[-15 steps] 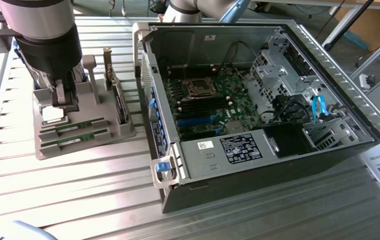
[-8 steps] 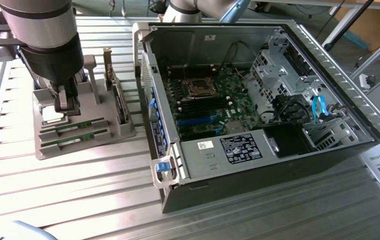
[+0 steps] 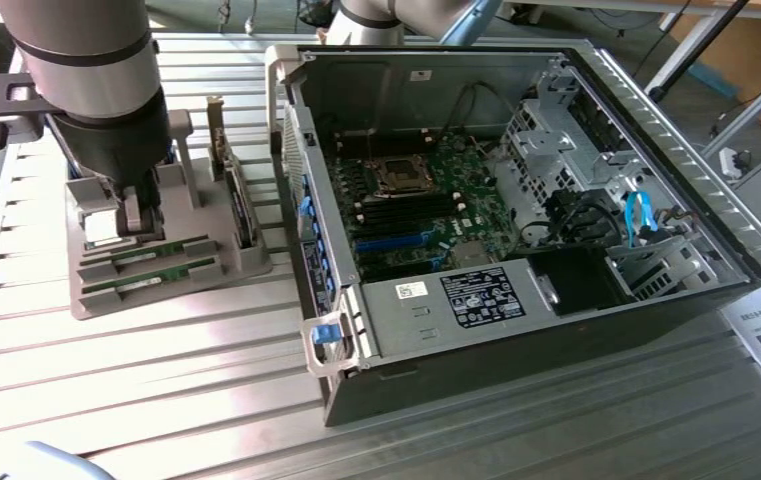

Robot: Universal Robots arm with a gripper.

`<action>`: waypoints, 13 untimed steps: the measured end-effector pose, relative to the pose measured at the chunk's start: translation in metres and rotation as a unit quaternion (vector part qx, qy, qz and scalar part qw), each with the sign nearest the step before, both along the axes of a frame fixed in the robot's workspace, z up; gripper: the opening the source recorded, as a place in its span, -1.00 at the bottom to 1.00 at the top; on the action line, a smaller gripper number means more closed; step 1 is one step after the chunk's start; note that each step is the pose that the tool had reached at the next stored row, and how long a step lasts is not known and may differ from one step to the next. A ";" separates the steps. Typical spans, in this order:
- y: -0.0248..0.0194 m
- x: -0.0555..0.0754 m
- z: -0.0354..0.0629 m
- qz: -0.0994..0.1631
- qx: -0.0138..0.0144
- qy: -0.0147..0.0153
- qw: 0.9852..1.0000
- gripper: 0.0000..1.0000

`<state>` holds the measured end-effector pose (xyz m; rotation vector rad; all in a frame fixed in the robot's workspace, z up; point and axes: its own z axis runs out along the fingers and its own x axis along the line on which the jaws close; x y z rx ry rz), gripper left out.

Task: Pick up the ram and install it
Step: 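Pick up the ram and move it above insertion slot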

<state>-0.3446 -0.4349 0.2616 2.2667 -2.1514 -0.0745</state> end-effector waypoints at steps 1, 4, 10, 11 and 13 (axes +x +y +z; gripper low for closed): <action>0.0000 0.000 -0.0014 0.000 0.000 0.000 1.000 -0.50; 0.0000 0.000 -0.0057 0.000 0.000 0.000 1.000 -0.50; 0.0000 0.000 -0.0100 0.000 0.000 0.000 1.000 -0.50; 0.0000 0.000 -0.0100 0.000 0.000 0.000 1.000 -0.50; 0.0000 0.000 -0.0101 0.000 0.000 0.000 1.000 -0.50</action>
